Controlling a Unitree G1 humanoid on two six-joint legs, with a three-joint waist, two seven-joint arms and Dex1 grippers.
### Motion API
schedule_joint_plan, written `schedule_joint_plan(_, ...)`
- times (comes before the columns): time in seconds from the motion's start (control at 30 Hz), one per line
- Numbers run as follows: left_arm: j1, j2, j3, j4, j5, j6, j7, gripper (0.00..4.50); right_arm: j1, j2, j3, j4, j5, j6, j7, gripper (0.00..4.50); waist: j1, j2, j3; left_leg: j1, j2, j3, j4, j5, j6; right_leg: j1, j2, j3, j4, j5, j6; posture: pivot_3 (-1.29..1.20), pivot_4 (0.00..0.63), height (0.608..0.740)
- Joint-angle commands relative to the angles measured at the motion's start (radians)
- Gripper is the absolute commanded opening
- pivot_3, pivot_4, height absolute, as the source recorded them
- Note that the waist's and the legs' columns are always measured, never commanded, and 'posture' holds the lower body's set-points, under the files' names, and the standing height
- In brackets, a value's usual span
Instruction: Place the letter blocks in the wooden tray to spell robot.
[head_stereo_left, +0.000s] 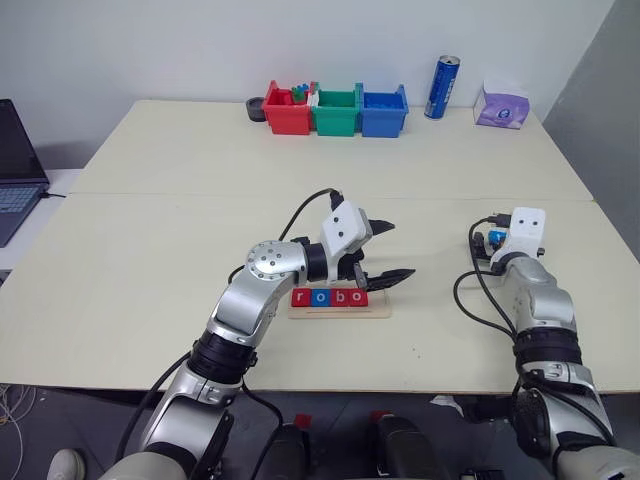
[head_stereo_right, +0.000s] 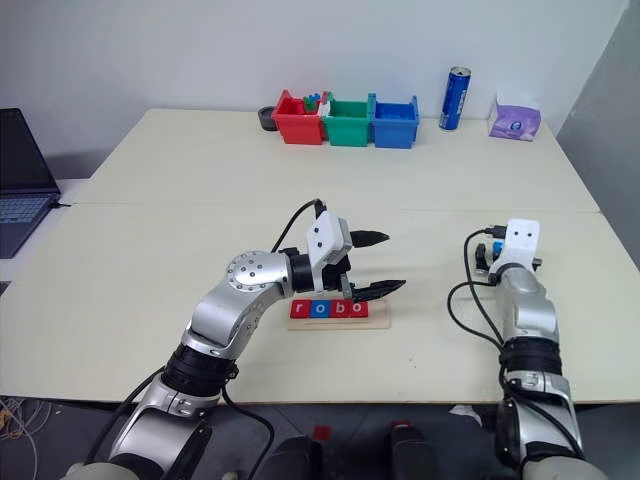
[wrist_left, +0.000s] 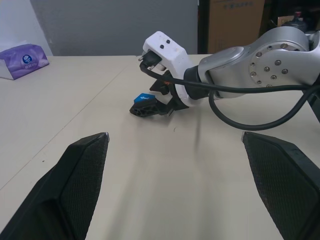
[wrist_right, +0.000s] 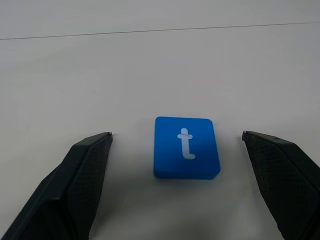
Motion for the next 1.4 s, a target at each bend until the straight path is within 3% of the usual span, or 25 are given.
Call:
schedule_joint_plan(0.03,-0.015,-0.007,0.002,-0.034,-0.010,-0.006,0.001,4.50,-0.021,-0.003,-0.027,0.044,0.019,-0.014,-0.011,4.43,0.000,0.000,0.000,0.000,0.000,0.000,0.000,0.000,0.000,0.000,0.000,0.000,0.000,0.000,0.000,0.00,0.150,0.740)
schedule_joint_plan(0.07,-0.014,-0.007,0.001,-0.034,-0.009,-0.007,0.001,4.50,-0.025,0.002,-0.033,0.050,0.026,-0.011,-0.014,4.43,0.000,0.000,0.000,0.000,0.000,0.000,0.000,0.000,0.000,0.000,0.000,0.000,0.000,0.000,0.000,0.00,0.150,0.740)
schedule_joint_plan(0.17,-0.016,-0.002,0.004,-0.037,-0.011,-0.006,-0.003,4.50,-0.024,0.018,-0.042,0.026,0.042,0.014,-0.029,3.85,0.000,0.000,0.000,0.000,0.000,0.000,0.000,0.000,0.000,0.000,0.000,0.000,0.000,0.000,0.000,0.00,0.150,0.740)
schedule_joint_plan(0.4,-0.014,0.008,0.006,-0.032,-0.009,-0.014,-0.010,4.50,0.034,0.063,-0.052,-0.143,0.075,0.132,-0.056,1.44,0.002,0.000,0.000,-0.001,0.001,-0.001,0.000,0.000,0.000,0.000,0.000,0.000,0.000,0.000,0.000,0.00,0.150,0.740)
schedule_joint_plan(0.6,0.009,0.037,0.009,-0.066,-0.027,-0.013,-0.040,4.50,0.125,0.094,0.008,-0.420,0.079,0.356,-0.056,1.46,0.002,0.000,0.000,0.000,0.001,-0.001,-0.001,0.000,0.000,0.000,0.000,-0.001,0.000,0.000,0.000,0.00,0.150,0.740)
schedule_joint_plan(0.87,0.166,0.236,0.035,-0.211,-0.123,0.004,-0.214,4.50,0.453,0.104,0.189,-1.046,0.197,0.849,0.046,1.46,-0.003,0.003,-0.002,0.000,0.003,-0.004,-0.003,0.000,0.000,-0.001,0.002,-0.002,0.000,-0.002,-0.002,0.00,0.150,0.740)
schedule_joint_plan(1.17,0.184,0.266,0.044,-0.233,-0.142,0.024,-0.206,4.50,0.436,0.212,0.212,-1.150,0.194,1.015,0.051,1.46,-0.003,-0.001,-0.004,0.003,0.003,-0.002,-0.001,0.000,0.000,0.001,0.003,-0.002,0.000,-0.004,0.003,0.00,0.150,0.740)
schedule_joint_plan(1.3,0.182,0.263,0.043,-0.225,-0.139,0.019,-0.205,4.50,0.440,0.181,0.210,-1.152,0.220,1.026,0.112,2.88,-0.003,-0.001,-0.004,0.003,0.003,-0.002,-0.001,0.000,0.000,0.001,0.004,-0.002,-0.001,-0.004,0.003,0.00,0.150,0.740)
schedule_joint_plan(1.4,0.185,0.264,0.047,-0.218,-0.138,0.014,-0.203,4.50,0.397,0.075,0.214,-1.194,0.256,0.984,0.202,3.94,-0.003,-0.001,-0.004,0.002,0.003,-0.002,-0.001,0.000,0.000,0.001,0.004,-0.002,-0.001,-0.004,0.003,0.00,0.150,0.740)
